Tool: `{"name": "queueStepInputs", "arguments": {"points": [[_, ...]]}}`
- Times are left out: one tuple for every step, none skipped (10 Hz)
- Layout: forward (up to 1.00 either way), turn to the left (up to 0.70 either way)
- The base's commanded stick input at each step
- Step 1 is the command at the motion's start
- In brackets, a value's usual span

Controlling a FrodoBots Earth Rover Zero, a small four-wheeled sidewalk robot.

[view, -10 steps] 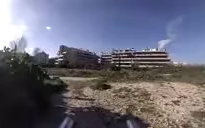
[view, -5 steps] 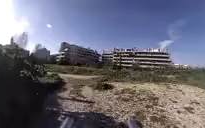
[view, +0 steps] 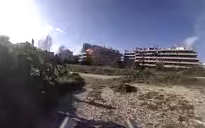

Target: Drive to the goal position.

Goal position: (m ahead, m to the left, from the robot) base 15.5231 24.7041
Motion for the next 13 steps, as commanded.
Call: {"name": "queueStepInputs", "arguments": {"points": [[0.5, 0.0], [0.5, 0.0], [0.5, 0.0], [0.5, 0.0], [0.5, 0.0], [0.5, 0.0], [0.5, 0.0], [0.5, 0.0], [0.5, 0.0], [0.5, 0.0], [0.5, 0.0], [0.5, 0.0], [0.5, 0.0]]}}
